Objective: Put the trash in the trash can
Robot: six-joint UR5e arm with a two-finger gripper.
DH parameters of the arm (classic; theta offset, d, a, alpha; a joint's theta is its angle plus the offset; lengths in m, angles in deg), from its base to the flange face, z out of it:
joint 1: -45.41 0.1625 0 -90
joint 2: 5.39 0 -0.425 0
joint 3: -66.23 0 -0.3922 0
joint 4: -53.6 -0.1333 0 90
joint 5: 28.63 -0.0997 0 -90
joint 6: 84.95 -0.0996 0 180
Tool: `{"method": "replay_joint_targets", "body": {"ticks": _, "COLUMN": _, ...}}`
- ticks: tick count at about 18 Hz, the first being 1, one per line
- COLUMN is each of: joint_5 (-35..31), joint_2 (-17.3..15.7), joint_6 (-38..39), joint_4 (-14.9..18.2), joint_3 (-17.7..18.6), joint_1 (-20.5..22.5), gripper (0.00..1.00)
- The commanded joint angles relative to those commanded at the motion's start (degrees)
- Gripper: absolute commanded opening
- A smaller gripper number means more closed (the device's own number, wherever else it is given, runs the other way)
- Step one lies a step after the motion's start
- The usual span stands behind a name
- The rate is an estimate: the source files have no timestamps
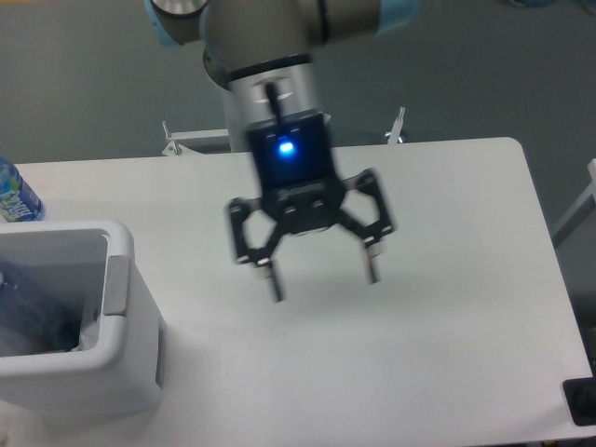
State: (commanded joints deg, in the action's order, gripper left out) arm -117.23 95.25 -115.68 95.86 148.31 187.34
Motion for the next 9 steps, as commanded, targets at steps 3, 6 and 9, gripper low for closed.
{"method": "replay_joint_targets", "body": {"ticks": 3, "joint_5": 0.3, "joint_2": -2.4, "joint_6": -14.8, "joint_4": 9.0, "joint_3": 1.5, "joint_1": 3.9, "gripper": 1.00}}
{"method": "replay_joint_targets", "body": {"ticks": 6, "joint_5": 0.4, "joint_2": -4.1, "joint_6": -28.8, "joint_4": 17.6, "joint_3": 1.4, "joint_1": 7.9, "gripper": 1.00}}
{"method": "replay_joint_targets", "body": {"ticks": 9, "joint_5": 0.6, "joint_2": -4.5, "joint_6": -31.8, "joint_4": 19.1, "joint_3": 1.3, "joint_1": 9.7, "gripper": 1.00}}
